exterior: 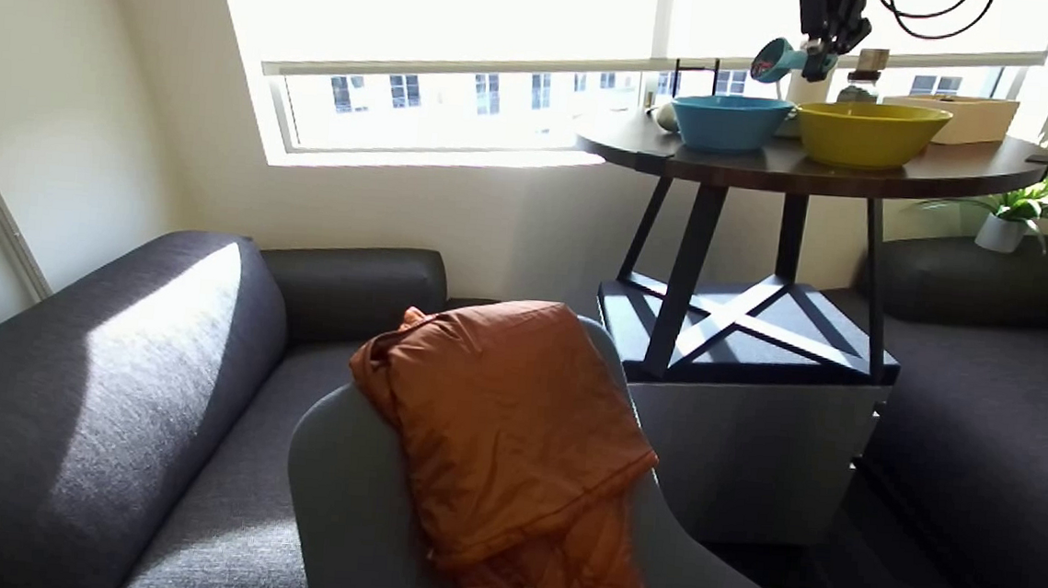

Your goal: Put one scoop of the contents of the yellow bowl in the blue bowl

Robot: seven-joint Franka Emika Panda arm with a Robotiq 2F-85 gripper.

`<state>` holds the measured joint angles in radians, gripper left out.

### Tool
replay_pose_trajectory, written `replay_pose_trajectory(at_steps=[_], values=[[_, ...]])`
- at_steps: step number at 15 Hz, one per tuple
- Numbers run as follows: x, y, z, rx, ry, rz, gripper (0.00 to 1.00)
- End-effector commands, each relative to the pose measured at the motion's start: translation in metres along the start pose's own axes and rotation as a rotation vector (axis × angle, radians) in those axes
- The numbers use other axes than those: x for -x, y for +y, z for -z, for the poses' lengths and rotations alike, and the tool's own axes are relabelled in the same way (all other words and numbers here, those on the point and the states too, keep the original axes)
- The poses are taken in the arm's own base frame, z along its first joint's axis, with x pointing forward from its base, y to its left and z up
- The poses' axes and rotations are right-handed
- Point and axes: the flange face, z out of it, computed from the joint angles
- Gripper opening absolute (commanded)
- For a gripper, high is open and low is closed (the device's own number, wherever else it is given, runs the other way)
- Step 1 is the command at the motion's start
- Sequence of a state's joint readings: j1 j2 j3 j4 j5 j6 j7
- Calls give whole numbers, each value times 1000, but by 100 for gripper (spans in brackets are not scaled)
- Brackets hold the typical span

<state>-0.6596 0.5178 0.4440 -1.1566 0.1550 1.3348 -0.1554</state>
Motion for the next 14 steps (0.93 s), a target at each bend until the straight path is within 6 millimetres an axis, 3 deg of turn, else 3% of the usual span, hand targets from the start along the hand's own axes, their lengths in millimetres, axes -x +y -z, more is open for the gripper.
replay_pose_trajectory(at_steps=[1,14], values=[[-4,-5,5,74,49,1,2],[-25,-37,5,498,128,61,2]])
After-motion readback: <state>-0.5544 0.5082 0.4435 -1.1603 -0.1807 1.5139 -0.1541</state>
